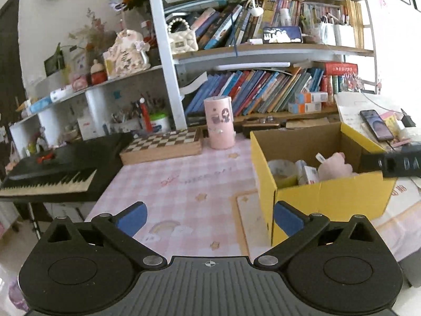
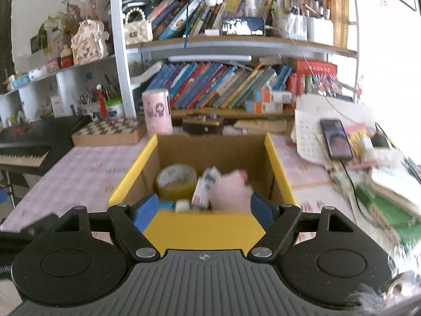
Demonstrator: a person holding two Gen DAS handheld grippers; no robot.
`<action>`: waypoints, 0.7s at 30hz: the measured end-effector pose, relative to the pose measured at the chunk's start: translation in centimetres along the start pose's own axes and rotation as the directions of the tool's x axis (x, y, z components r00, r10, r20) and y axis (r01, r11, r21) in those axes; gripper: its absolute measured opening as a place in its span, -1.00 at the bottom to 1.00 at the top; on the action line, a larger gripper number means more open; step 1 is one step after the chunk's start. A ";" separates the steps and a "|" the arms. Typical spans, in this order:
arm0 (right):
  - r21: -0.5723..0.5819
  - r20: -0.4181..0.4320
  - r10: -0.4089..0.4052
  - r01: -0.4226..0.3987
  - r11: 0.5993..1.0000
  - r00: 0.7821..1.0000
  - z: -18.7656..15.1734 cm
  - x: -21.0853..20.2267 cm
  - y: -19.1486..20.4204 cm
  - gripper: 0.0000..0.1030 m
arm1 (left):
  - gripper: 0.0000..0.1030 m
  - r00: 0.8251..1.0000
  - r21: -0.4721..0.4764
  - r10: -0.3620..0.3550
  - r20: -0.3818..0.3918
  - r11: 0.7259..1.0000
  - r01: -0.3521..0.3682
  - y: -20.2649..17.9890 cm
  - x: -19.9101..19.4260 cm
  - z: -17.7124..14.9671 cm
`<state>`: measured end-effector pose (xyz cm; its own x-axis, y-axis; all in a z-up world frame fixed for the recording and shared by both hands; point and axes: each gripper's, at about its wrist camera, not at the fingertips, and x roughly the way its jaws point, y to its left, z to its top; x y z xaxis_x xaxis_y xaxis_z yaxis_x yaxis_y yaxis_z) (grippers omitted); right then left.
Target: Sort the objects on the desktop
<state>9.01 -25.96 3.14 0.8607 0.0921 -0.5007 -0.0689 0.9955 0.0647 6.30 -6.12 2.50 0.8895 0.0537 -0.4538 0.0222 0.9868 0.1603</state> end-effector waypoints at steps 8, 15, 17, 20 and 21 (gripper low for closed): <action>0.026 -0.020 -0.050 0.051 0.998 0.999 -4.8 -4.8 3.4 0.53 | 1.00 1.000 -0.036 -0.020 -0.002 0.999 0.020 2.4 -3.6 -3.0; -0.018 -0.046 -0.056 0.055 0.998 0.997 -8.0 -7.7 6.2 0.57 | 1.00 0.998 -0.021 -0.023 -0.059 1.000 0.021 3.5 -5.6 -5.6; -0.021 -0.060 -0.055 0.053 0.998 0.997 -8.8 -8.2 6.6 0.58 | 1.00 0.998 -0.016 -0.031 -0.063 0.999 0.030 3.9 -6.2 -6.1; -0.004 -0.079 -0.060 0.060 0.998 0.995 -9.6 -8.8 7.0 0.58 | 1.00 0.997 -0.019 -0.040 -0.067 0.999 0.039 4.4 -6.7 -6.6; 0.003 -0.083 -0.062 0.062 0.998 0.995 -9.8 -9.0 7.1 0.59 | 1.00 0.997 -0.020 -0.042 -0.071 0.999 0.040 4.5 -6.9 -6.8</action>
<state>-4.20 -19.48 -0.36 0.8187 0.0318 -0.5734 -0.0139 0.9993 0.0356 -2.81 -0.99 0.42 0.8534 0.0231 -0.5208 0.0488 0.9911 0.1239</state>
